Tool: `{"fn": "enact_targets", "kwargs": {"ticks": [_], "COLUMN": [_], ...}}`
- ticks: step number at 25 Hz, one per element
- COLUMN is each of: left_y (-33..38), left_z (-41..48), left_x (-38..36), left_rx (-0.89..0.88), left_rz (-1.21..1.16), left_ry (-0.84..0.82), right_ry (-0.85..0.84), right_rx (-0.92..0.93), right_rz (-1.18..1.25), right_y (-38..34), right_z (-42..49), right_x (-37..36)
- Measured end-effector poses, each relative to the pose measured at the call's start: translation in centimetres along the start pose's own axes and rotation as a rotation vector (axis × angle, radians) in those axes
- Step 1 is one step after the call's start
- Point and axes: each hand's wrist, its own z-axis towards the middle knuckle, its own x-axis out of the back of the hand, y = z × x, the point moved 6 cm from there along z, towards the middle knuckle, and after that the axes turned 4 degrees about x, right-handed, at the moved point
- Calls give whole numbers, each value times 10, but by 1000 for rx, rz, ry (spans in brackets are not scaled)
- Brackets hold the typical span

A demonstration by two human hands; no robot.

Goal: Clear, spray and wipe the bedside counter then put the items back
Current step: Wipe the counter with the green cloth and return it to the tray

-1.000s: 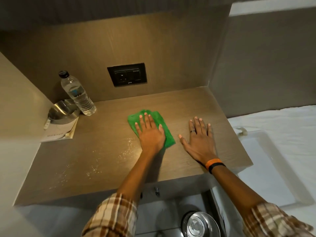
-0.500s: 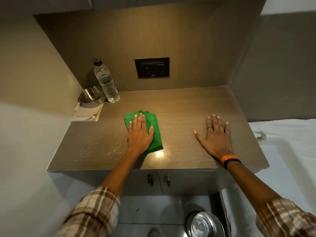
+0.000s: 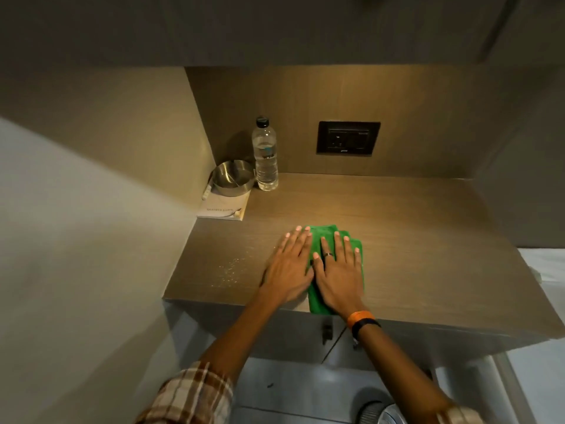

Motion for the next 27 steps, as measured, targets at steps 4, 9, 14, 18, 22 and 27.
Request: {"fn": "enact_targets", "kwargs": {"ticks": [4, 9, 14, 18, 22, 27], "left_y": [-139, -223, -222, -226, -226, -171], "left_z": [-27, -40, -41, -40, -38, -42], "left_x": [22, 15, 11, 4, 7, 41], "left_rx": [257, 290, 277, 283, 278, 177], "left_rz": [-85, -93, -104, -99, -125, -169], "left_ry": [152, 103, 113, 98, 56, 187], "right_ry": [-27, -154, -131, -48, -126, -29], "right_rx": [-7, 161, 241, 6, 115, 58], "right_rz": [-136, -148, -162, -170, -101, 536], "right_y": [-8, -60, -44, -72, -133, -88], "right_z": [46, 133, 47, 15, 39, 37], "right_x": [-6, -27, -30, -42, -61, -20]}}
